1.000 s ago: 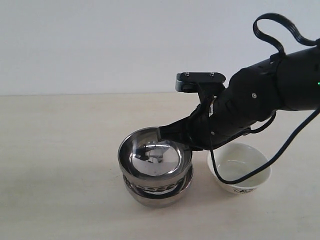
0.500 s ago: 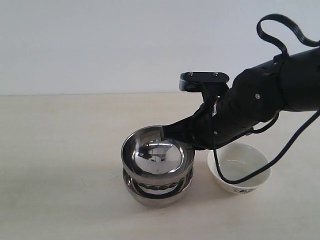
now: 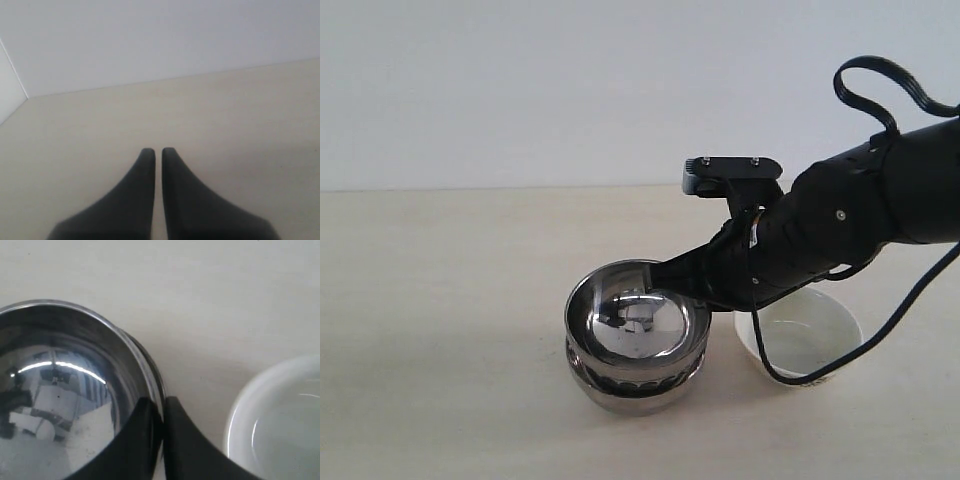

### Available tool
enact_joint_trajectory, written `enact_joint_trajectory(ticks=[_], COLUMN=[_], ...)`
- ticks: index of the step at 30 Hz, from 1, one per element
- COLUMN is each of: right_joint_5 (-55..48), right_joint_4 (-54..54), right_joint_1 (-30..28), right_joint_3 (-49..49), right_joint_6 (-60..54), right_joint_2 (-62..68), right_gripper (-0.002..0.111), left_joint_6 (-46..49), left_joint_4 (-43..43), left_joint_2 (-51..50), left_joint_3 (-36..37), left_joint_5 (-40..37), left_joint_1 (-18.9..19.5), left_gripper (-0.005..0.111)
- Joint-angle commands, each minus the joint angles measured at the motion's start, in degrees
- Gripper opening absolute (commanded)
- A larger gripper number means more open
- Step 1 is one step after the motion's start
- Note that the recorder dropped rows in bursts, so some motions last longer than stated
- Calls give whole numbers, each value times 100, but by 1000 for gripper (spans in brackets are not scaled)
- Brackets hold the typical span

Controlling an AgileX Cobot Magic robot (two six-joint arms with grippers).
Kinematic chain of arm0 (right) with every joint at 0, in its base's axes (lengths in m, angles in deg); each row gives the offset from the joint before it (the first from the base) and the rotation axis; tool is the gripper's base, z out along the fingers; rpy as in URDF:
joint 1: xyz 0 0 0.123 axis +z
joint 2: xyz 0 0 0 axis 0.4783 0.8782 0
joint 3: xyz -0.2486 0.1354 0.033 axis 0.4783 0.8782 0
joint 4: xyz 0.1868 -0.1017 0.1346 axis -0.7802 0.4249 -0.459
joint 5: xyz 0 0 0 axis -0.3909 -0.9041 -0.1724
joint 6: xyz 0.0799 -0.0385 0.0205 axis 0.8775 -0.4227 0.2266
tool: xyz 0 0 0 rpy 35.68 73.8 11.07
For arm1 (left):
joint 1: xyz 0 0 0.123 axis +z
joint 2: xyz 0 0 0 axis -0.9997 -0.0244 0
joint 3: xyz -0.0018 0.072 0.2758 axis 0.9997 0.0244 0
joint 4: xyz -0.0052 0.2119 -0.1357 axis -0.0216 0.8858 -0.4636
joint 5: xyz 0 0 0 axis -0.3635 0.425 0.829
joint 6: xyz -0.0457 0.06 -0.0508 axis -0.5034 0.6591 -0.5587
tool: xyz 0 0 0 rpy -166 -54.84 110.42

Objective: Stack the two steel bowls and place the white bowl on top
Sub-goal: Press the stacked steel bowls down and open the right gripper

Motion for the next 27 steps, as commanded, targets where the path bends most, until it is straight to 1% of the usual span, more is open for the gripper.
enact_joint_trajectory(ticks=[1, 7, 9, 11, 13, 15, 17, 18, 24, 26, 27], right_joint_5=[105, 101, 75, 18, 18, 18, 18, 28, 50, 33, 19], right_joint_4=[0, 0, 0, 0, 0, 0, 0, 0, 0, 88, 145], right_joint_1=[-37, -37, -37, -37, -37, -37, -37, -37, -37, -37, -37], right_joint_3=[-5, -5, -5, -5, -5, -5, -5, -5, -18, -18, -18], right_joint_6=[-33, -33, -33, -33, -33, -33, -33, -33, -33, -33, -33], right_joint_2=[-78, -78, -78, -78, -78, -78, -78, -78, -78, -78, -78], right_gripper=[0, 0, 2, 11, 25, 42, 52, 53, 52, 45, 39], left_joint_6=[-56, -56, -56, -56, -56, -56, -56, -56, -56, -56, -56], left_joint_4=[-39, -39, -39, -39, -39, -39, -39, -39, -39, -39, -39], left_joint_2=[22, 22, 22, 22, 22, 22, 22, 22, 22, 22, 22], left_joint_3=[20, 20, 20, 20, 20, 20, 20, 20, 20, 20, 20], left_joint_5=[43, 43, 43, 43, 43, 43, 43, 43, 43, 43, 43], left_joint_1=[14, 14, 14, 14, 14, 14, 14, 14, 14, 14, 14], left_gripper=[4, 4, 4, 4, 4, 4, 4, 4, 4, 4, 4])
